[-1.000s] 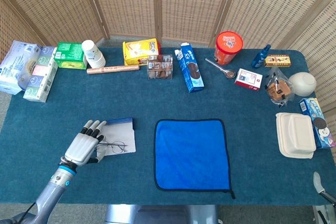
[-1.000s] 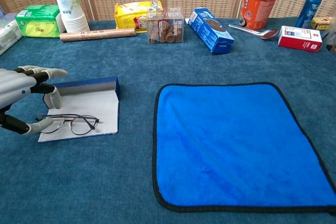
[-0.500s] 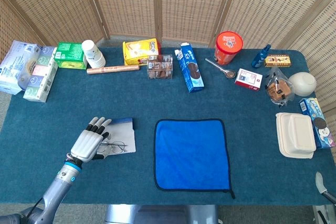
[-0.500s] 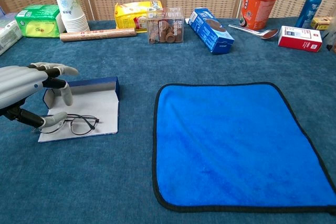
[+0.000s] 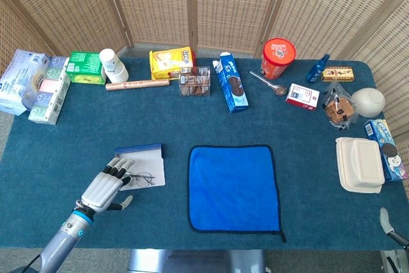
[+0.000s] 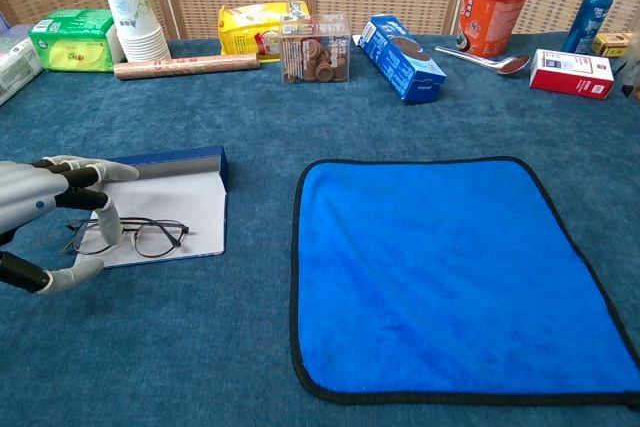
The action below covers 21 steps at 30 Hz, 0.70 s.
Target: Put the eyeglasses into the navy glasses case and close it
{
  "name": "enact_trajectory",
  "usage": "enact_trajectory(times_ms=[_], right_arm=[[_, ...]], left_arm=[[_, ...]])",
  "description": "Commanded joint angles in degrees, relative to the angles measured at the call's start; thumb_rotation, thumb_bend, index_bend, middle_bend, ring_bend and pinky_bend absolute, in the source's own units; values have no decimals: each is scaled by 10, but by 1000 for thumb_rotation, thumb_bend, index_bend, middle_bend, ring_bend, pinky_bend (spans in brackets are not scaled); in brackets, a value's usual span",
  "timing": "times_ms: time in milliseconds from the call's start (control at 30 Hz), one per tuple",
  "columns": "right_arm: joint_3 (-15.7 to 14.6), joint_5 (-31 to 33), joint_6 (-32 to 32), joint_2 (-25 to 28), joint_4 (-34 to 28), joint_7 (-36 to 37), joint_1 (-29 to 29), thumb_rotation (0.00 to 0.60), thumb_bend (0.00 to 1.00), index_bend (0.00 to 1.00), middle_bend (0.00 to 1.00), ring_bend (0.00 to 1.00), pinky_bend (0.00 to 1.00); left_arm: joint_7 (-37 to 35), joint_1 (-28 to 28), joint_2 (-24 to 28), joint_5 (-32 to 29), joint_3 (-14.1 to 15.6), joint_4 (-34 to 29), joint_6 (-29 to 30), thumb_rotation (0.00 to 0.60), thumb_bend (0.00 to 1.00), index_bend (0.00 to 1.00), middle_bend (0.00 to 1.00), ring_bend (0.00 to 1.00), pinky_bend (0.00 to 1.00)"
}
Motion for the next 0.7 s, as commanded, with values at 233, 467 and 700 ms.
enact_trajectory(times_ms=[233, 467, 700], right_arm=[[-1, 4, 7, -2, 10, 13, -7, 338, 365, 37, 123, 0, 104], [-2, 4, 13, -2, 15, 21, -12, 338, 364, 37, 123, 0, 104], [-2, 5, 18, -2, 17, 25, -16, 338, 364, 37, 123, 0, 104]], left_arm=[[84, -1, -26, -34, -15, 11, 4, 390, 365, 363, 30, 0, 2], [99, -12, -38, -47, -32, 17, 2, 391, 364, 360, 20, 0, 2], [113, -23, -42, -61, -45, 18, -4, 380, 362, 349, 14, 0, 2]])
